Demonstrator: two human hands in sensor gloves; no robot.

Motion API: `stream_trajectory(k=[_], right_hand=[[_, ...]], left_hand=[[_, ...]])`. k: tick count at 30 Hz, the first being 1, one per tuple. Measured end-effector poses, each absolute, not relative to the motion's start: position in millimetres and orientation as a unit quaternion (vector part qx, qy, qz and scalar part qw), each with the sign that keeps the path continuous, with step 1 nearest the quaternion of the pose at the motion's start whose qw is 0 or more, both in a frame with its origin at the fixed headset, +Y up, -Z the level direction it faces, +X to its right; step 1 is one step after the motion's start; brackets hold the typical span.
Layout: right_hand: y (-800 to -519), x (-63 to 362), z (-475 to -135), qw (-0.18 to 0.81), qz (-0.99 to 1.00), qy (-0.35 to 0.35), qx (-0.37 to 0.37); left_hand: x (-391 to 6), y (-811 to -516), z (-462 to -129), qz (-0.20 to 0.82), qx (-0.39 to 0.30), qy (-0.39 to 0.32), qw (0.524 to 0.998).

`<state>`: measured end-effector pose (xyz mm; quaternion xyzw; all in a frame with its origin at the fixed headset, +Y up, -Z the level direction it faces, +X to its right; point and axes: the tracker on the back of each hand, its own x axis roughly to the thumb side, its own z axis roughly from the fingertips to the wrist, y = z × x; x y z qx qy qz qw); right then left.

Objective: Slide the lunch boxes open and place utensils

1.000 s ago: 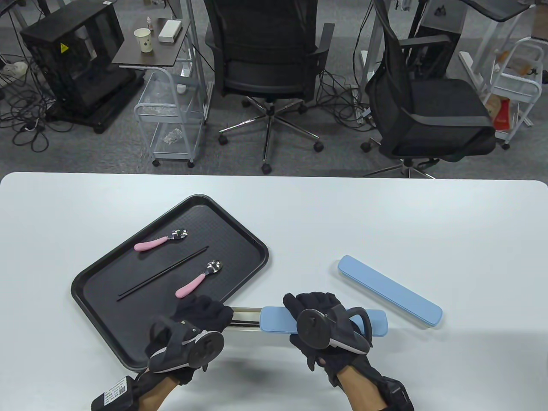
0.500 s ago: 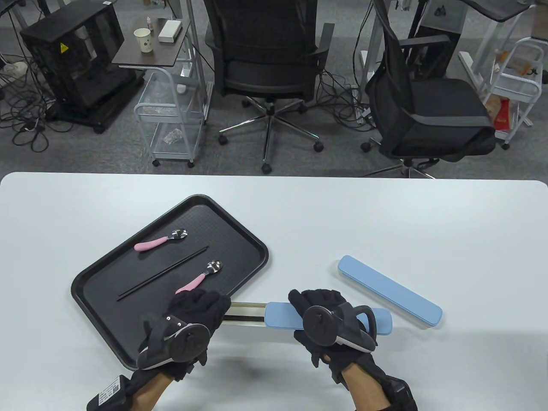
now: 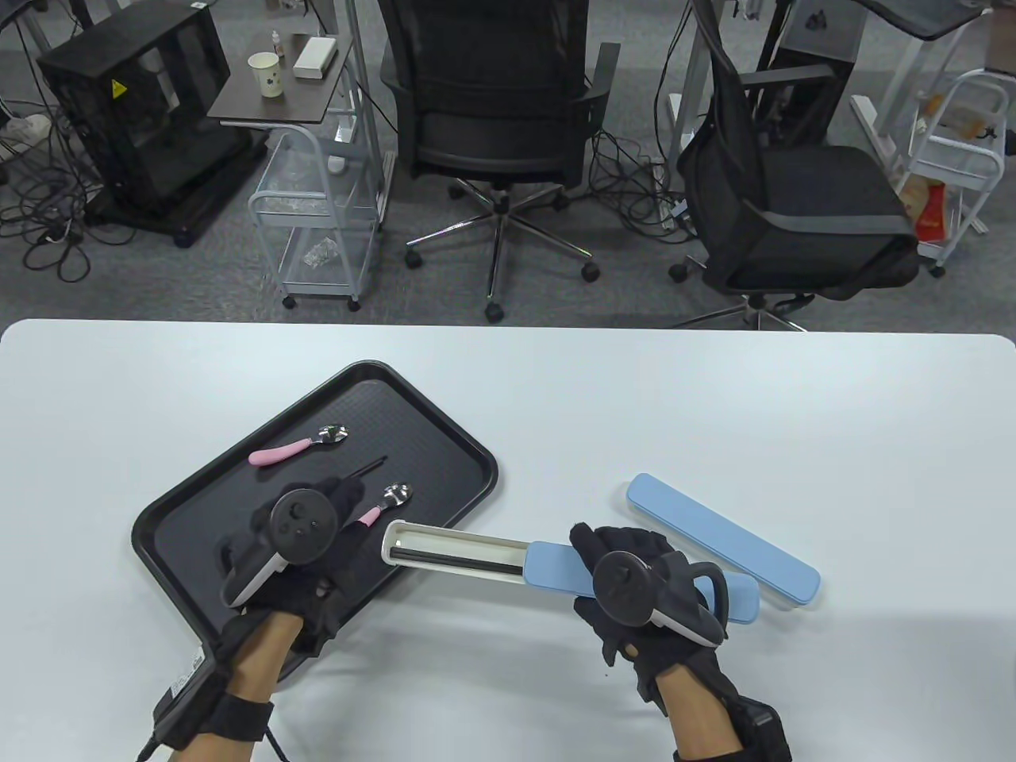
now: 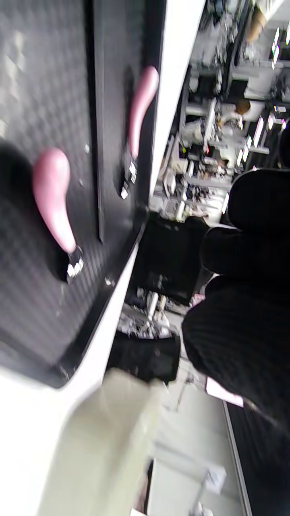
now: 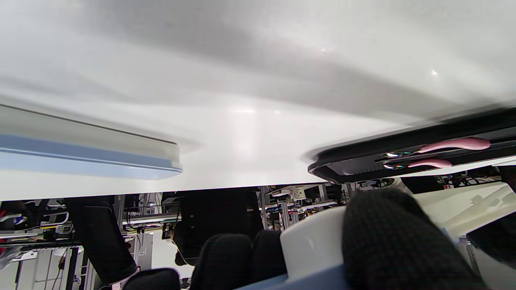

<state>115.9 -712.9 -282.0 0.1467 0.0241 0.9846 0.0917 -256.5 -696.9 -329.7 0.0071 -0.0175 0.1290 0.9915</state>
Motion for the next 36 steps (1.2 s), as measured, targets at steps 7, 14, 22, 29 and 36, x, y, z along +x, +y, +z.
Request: stream_trajectory(k=[7,14,22,29,36], right_hand=[[-713,122,-284,0.095,0.985,0.027,0.139],[-712,123,-284,0.096,0.986,0.027,0.136],[-712,124,-284,0.097,0.986,0.027,0.134],[-711,125,-284,0.095,0.986,0.029,0.134],[-712,124,-284,0.093,0.986,0.03,0.136]], left_hand=[[-267,-735,-348,0.1,-0.056,0.061,0.992],[-262,-755,-357,0.067,-0.12,0.108,0.985],[-249,-761,-361,0.024,-0.136,0.118,0.983],[-243,-764,-363,0.0,-0.141,0.117,0.983],[-250,-761,-360,0.028,-0.117,0.113,0.986]])
